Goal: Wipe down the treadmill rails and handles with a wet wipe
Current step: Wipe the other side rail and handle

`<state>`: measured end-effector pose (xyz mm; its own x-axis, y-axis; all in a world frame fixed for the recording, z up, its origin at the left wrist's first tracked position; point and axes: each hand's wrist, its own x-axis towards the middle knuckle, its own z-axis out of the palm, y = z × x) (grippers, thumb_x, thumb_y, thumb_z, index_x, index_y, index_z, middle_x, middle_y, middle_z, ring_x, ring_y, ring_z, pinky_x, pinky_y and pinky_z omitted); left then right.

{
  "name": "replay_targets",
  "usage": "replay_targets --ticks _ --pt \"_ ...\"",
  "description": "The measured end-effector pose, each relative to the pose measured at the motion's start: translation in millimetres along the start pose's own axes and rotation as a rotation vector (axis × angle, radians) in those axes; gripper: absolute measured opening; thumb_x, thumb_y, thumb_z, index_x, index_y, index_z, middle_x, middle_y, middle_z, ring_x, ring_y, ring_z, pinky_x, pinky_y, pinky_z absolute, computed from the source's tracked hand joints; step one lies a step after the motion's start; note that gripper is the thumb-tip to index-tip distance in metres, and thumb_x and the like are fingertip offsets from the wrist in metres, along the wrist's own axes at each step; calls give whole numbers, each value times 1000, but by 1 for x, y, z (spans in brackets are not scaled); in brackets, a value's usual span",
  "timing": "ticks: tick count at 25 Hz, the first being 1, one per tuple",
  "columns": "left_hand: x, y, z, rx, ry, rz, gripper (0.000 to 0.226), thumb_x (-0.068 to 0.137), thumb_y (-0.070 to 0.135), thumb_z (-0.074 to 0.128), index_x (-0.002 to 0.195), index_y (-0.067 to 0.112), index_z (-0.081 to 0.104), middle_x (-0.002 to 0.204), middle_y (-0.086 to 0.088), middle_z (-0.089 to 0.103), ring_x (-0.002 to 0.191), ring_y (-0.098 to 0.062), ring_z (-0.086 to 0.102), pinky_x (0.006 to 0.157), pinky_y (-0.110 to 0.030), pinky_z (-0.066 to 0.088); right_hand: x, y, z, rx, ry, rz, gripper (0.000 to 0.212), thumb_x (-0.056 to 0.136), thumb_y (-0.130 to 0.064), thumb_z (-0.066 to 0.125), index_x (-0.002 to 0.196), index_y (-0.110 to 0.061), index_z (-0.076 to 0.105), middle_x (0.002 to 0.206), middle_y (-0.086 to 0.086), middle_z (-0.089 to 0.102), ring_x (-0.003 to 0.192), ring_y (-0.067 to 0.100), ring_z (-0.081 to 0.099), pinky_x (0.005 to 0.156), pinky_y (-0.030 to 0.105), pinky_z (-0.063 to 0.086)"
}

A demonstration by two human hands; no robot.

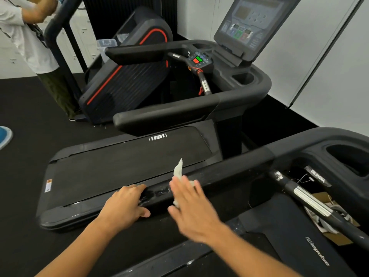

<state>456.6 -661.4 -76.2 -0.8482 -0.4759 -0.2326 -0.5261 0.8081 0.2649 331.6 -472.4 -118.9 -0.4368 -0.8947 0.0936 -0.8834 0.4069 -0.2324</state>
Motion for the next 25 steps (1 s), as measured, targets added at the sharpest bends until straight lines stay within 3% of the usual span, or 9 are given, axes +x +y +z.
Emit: replay_targets --ticks 3,8,11,13,15,18,20,22,25 --pt "-2 -4 2 -24 -1 15 74 73 49 80 136 27 48 126 7 59 113 -22 58 90 -40 51 1 80 -29 -150 83 37 30 96 -40 35 118 -25 48 139 1 40 119 22 40 103 52 37" --pt "-7 -25 7 -153 -21 10 88 75 40 82 148 23 37 137 3 51 123 -21 50 102 -34 45 -2 193 -44 -191 72 460 54 103 -45 21 147 -15 33 155 6 33 146 23 21 119 54 16" --pt "-18 -36 15 -261 8 -32 102 75 42 82 155 20 24 146 0 45 135 -21 41 112 -34 37 13 159 -35 -146 213 558 44 97 -31 27 122 -6 52 131 13 51 123 31 39 104 53 32" --pt "-23 -37 21 -347 37 -47 104 74 40 83 156 22 20 148 0 45 136 -19 39 114 -33 34 23 100 -30 -224 255 484 31 88 -17 32 93 -7 61 107 10 56 100 32 44 86 49 40" --pt "-25 -39 22 -418 45 -61 108 74 37 84 157 25 15 150 1 43 137 -19 40 113 -31 34 26 27 -15 -252 231 273 29 84 -7 37 88 -6 66 107 8 55 95 31 46 80 48 39" --pt "-25 -45 19 -434 11 -23 112 76 27 81 157 29 4 141 4 51 126 -20 52 104 -28 42 20 -84 26 93 191 35 39 96 -11 32 119 0 61 135 13 52 122 38 46 101 52 36" --pt "-27 -51 15 -403 -25 37 106 80 17 71 155 36 0 125 10 58 111 -12 59 88 -17 47 15 -129 39 195 60 -11 53 104 -24 22 150 -4 37 162 8 28 152 27 15 123 48 11" --pt "-29 -56 12 -402 -45 67 103 80 13 68 152 44 1 123 10 60 100 -5 60 82 -14 48 15 -128 40 132 0 -62 54 105 -30 19 156 -11 25 165 1 15 154 17 0 125 43 -2" --pt "-28 -55 10 -387 -50 57 108 78 20 76 153 42 2 140 9 53 102 -8 59 94 -27 49 17 -84 19 7 9 -164 50 102 -26 28 149 -15 40 157 -1 36 146 23 31 120 56 21"
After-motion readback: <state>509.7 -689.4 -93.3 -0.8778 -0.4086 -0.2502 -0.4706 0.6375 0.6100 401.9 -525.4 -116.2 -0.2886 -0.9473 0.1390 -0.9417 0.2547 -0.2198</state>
